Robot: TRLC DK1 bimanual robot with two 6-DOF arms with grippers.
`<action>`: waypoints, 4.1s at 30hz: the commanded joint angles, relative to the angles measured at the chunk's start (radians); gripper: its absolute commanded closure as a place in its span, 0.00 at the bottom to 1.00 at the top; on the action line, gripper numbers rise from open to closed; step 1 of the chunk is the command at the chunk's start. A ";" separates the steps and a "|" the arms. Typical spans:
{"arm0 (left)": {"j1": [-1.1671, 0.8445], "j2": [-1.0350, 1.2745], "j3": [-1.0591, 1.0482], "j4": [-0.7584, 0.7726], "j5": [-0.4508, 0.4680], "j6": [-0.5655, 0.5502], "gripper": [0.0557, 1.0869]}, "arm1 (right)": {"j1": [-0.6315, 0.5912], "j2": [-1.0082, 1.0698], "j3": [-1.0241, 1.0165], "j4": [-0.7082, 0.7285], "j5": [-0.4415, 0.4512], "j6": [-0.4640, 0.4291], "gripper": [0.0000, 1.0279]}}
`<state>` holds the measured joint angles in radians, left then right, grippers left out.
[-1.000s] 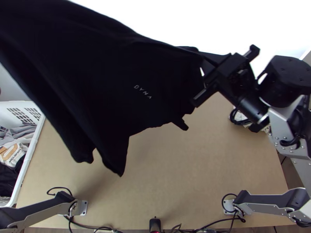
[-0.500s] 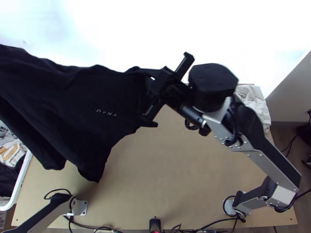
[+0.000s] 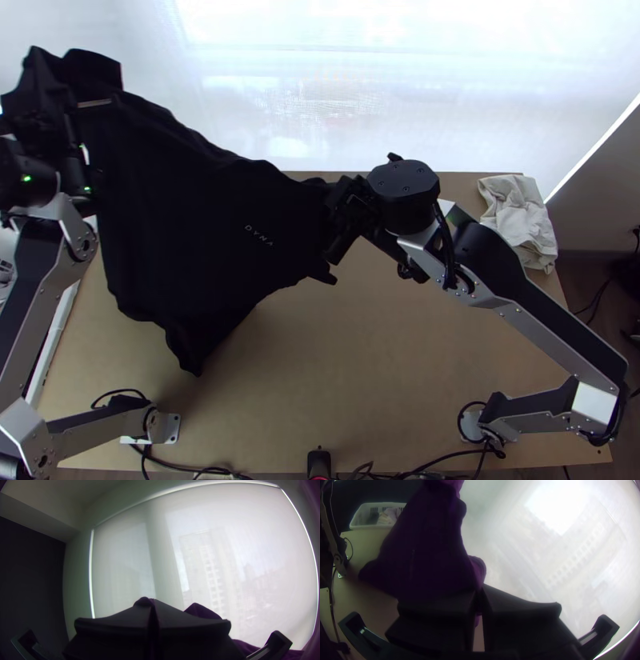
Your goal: Fold the t-shirt
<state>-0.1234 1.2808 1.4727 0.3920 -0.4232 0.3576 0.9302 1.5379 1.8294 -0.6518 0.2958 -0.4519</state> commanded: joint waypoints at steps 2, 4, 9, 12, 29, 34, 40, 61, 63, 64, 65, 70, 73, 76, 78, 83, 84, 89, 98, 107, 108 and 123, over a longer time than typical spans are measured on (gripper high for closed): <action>-0.110 0.265 -0.005 0.134 0.057 -0.026 0.97 | -0.142 -0.162 -0.344 -0.005 -0.017 0.024 0.97; -0.144 0.338 0.029 0.154 0.069 -0.026 0.97 | -0.169 -0.205 -0.424 -0.003 -0.027 0.035 0.97; -0.236 0.509 0.159 0.165 0.070 -0.029 0.97 | -0.217 -0.308 -0.582 -0.005 -0.040 0.036 0.97; -0.292 0.600 0.239 0.171 0.070 -0.045 0.97 | -0.237 -0.369 -0.642 -0.049 -0.047 0.039 0.97; -0.532 0.899 0.554 0.168 -0.048 -0.012 0.50 | -0.297 -0.495 -0.783 -0.232 -0.188 0.168 0.97; -0.536 0.680 0.317 0.160 -0.086 -0.016 0.14 | -0.306 -0.464 -0.780 -0.209 -0.190 0.168 0.97; -0.608 0.338 -0.084 0.128 -0.085 0.004 0.06 | -0.324 -0.423 -0.795 -0.154 -0.205 0.168 0.97; -0.338 0.164 -0.374 0.010 -0.065 0.029 0.06 | -0.381 -0.311 -0.834 -0.019 -0.285 0.217 0.97; -0.343 0.265 -0.261 -0.001 -0.065 0.012 0.06 | -0.390 -0.308 -0.837 -0.019 -0.285 0.217 0.97; -0.348 0.310 -0.201 -0.018 -0.065 0.000 0.06 | -0.393 -0.306 -0.837 -0.019 -0.285 0.219 0.97; -0.349 0.353 -0.135 -0.059 -0.065 -0.032 0.06 | -0.398 -0.303 -0.835 -0.019 -0.285 0.219 0.97; -0.348 0.546 0.265 -0.538 -0.028 -0.318 0.05 | -0.426 -0.303 -0.832 -0.019 -0.285 0.222 0.97; -0.346 0.612 0.402 -0.708 0.077 -0.399 0.05 | -0.442 -0.306 -0.838 -0.019 -0.285 0.222 0.97; -0.346 0.695 0.563 -0.915 0.198 -0.460 0.07 | -0.452 -0.306 -0.845 -0.019 -0.285 0.222 0.97; -0.334 0.772 0.710 -1.072 0.258 -0.533 0.05 | -0.453 -0.305 -0.848 -0.019 -0.285 0.222 0.97; -0.303 0.854 0.828 -1.243 0.452 -0.572 0.48 | -0.453 -0.291 -0.852 -0.012 -0.287 0.225 0.97; -0.303 0.856 0.822 -1.249 0.452 -0.572 0.44 | -0.452 -0.288 -0.854 -0.011 -0.287 0.226 0.97; -0.292 0.858 0.816 -1.314 0.452 -0.569 0.06 | -0.453 -0.280 -0.860 -0.005 -0.287 0.228 0.97; -0.209 0.749 0.667 -1.794 0.452 -0.459 0.06 | -0.461 -0.266 -0.852 0.017 -0.285 0.225 0.97; -0.124 0.353 0.152 -1.670 0.455 -0.382 0.06 | -0.462 -0.214 -0.837 0.084 -0.287 0.226 0.97; -0.124 0.299 0.087 -1.633 0.455 -0.381 0.06 | -0.462 -0.209 -0.835 0.092 -0.287 0.228 0.97; -0.033 -0.035 -0.545 -1.473 0.288 -0.305 0.07 | -0.462 -0.119 -0.742 0.141 -0.293 0.237 0.97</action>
<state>-0.1936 1.3586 1.1618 -1.1576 -0.0536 0.0235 0.4679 1.3777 1.0416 -0.5232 0.0025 -0.2214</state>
